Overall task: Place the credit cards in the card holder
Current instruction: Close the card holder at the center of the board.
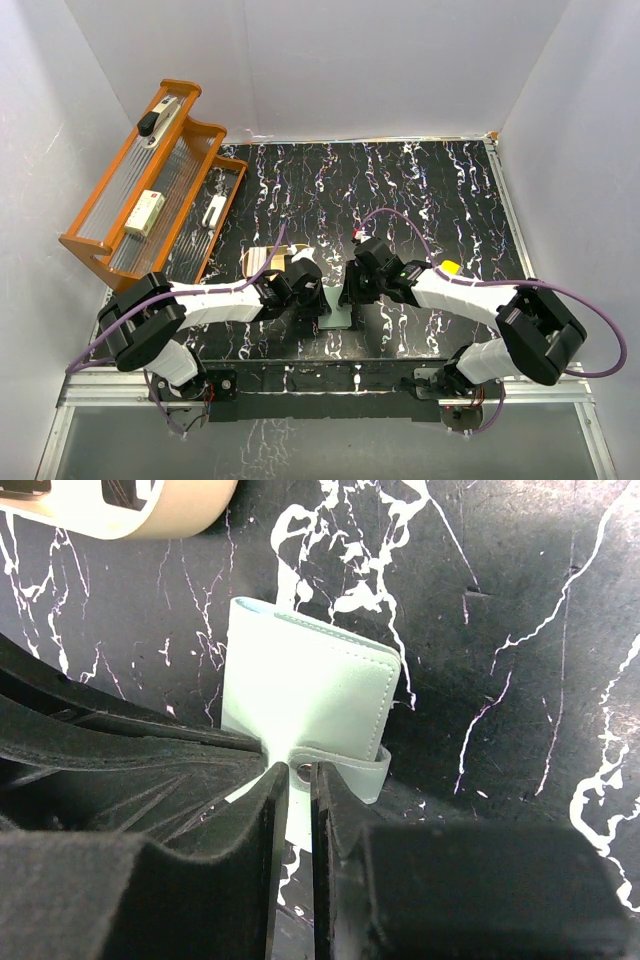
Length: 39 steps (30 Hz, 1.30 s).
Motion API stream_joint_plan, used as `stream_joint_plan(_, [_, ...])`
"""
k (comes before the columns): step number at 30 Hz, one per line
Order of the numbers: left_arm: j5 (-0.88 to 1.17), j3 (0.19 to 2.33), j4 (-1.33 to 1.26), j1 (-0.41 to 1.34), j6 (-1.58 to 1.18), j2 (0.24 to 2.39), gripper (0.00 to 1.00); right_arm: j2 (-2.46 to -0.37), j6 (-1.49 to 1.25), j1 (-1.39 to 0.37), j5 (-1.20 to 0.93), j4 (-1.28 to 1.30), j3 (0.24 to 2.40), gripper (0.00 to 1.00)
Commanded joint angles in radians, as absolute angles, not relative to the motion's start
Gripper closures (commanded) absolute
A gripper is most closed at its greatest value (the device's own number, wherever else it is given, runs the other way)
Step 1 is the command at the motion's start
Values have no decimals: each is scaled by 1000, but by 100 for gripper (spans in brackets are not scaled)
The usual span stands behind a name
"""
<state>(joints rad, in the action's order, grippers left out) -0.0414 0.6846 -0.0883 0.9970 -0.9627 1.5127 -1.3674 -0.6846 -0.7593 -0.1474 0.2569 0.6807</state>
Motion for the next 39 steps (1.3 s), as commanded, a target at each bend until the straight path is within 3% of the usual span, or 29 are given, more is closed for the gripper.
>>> stream_joint_plan(1, [-37,658,-84,1003,-969,1524,95,-1357,-699,-765,-128,226,686,86])
stream_joint_plan(21, [-41,669,-78,1003,-963,1519,95,-1407,-704,-771,-180,157,661,88])
stream_joint_plan(39, [-28,663,-113,1003,-966,1542,95,-1596,-685,-831,-26,395,770,93])
